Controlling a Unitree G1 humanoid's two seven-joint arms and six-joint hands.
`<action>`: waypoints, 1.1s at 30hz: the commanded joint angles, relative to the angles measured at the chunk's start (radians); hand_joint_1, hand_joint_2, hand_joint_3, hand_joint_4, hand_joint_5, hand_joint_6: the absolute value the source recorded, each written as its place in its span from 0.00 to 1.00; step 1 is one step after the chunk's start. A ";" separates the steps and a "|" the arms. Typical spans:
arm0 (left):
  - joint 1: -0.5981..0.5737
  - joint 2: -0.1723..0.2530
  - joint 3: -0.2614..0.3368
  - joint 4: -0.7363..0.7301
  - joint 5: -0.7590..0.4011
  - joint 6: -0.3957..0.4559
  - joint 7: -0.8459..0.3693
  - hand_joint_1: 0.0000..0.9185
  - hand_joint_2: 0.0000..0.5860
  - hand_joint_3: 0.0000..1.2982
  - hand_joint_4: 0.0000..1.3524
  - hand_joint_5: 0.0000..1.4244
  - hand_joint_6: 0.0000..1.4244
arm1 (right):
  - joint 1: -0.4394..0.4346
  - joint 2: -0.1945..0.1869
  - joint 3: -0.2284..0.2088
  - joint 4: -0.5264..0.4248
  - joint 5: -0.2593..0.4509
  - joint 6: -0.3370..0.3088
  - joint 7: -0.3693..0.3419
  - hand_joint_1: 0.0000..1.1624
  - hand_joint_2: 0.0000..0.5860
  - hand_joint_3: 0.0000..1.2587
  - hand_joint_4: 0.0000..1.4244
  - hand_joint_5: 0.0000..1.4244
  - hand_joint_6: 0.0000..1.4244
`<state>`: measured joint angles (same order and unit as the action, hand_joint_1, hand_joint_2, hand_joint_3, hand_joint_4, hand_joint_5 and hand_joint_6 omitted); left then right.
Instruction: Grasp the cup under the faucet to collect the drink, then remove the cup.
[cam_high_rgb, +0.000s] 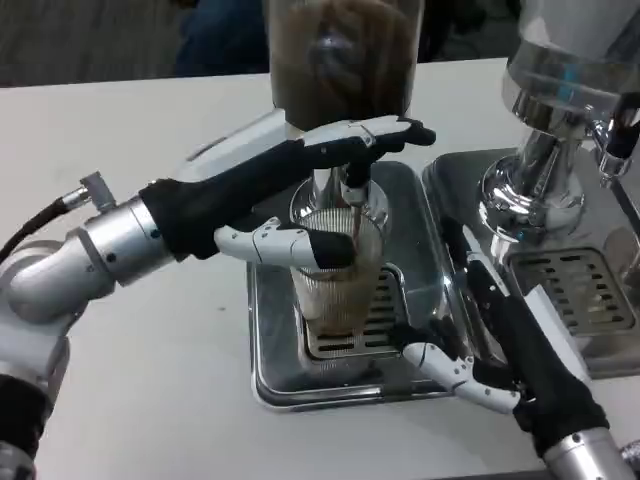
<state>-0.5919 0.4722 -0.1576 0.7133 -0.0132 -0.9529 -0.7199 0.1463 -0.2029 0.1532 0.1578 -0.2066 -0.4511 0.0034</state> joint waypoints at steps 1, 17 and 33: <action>0.027 0.027 -0.027 0.001 0.050 0.018 -0.022 0.00 0.08 0.12 0.05 0.09 0.03 | -0.025 0.012 -0.009 0.015 0.034 0.016 0.033 0.52 0.38 0.00 0.01 0.00 0.03; 0.044 0.037 -0.022 -0.020 0.036 0.033 -0.017 0.00 0.08 0.13 0.06 0.09 0.03 | -0.102 0.036 -0.011 0.095 0.073 0.032 0.107 0.51 0.40 0.00 0.00 0.00 0.03; 0.061 0.049 -0.019 -0.037 0.036 0.040 -0.009 0.00 0.09 0.14 0.06 0.09 0.03 | -0.159 0.047 -0.007 0.167 0.084 0.027 0.127 0.50 0.41 0.00 0.00 0.00 0.02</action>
<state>-0.5607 0.4954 -0.1605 0.6671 -0.0153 -0.9397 -0.7090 0.0051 -0.1621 0.1482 0.3125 -0.1304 -0.4218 0.1197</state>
